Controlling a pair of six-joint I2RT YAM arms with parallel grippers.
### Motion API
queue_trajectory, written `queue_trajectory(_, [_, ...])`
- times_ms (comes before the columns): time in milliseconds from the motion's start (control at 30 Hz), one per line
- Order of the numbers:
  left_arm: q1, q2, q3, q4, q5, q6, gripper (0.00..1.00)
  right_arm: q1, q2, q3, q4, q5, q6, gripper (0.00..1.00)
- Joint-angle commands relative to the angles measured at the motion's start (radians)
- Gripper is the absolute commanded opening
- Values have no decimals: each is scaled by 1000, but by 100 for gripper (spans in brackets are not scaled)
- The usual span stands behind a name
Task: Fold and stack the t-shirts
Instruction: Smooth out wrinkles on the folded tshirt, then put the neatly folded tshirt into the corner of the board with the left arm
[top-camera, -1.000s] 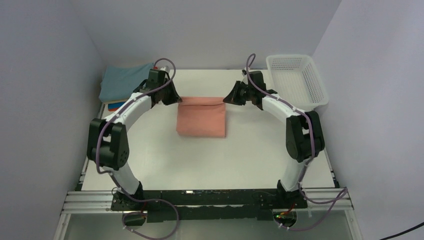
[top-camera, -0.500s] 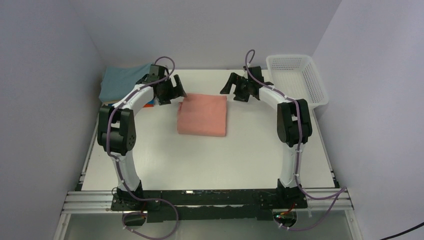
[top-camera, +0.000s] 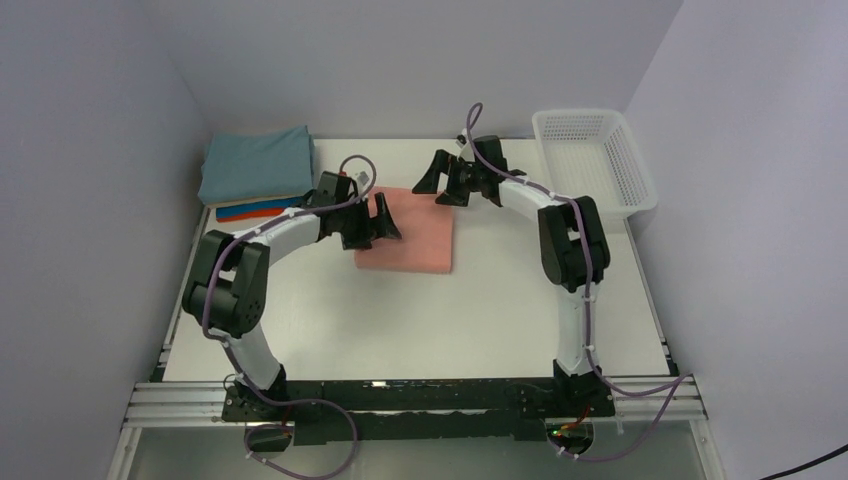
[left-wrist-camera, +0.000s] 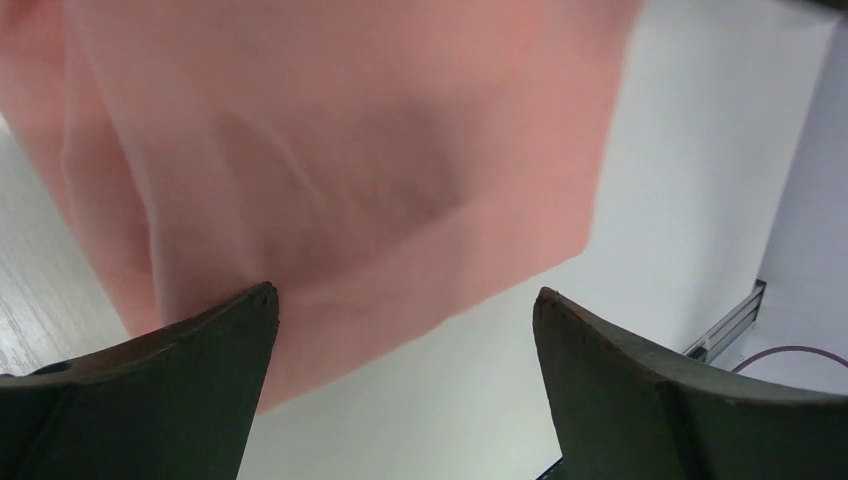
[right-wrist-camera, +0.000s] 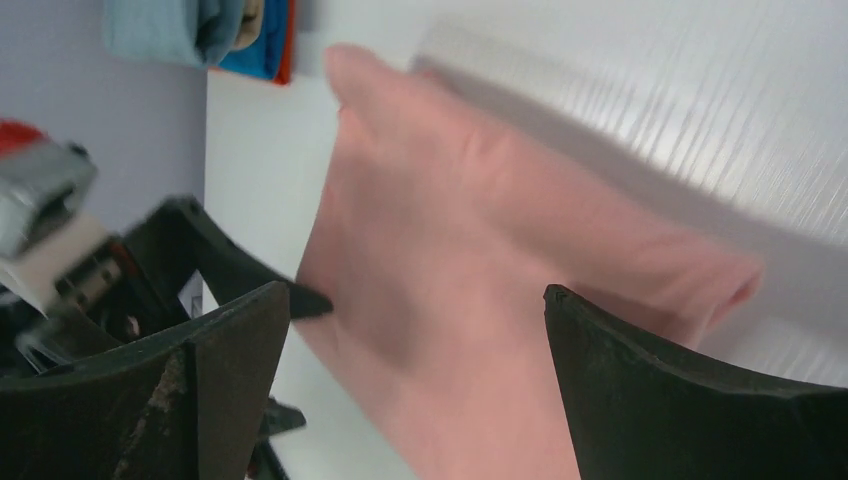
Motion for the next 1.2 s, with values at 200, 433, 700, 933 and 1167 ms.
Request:
queue_trajectory(200, [11,71,-175,67,-21,-9,99,-15,260,208,-9,43,18,100])
queue_trajectory(433, [-1,-92,-95,3,-93,52,99,-14,114,256,-97,50,-71,100])
queue_trajectory(700, [44,-128,31,-97,-314,138,99,-17,-328,-144,-49,231,-144,100])
queue_trajectory(933, [75,84,179,-145,-254,241,99,-48,-620,-479,-59,435,-178,100])
queue_trajectory(1167, [74,253,295,-173,-206,260,99,-59,-731,-598,-122,470,-207,100])
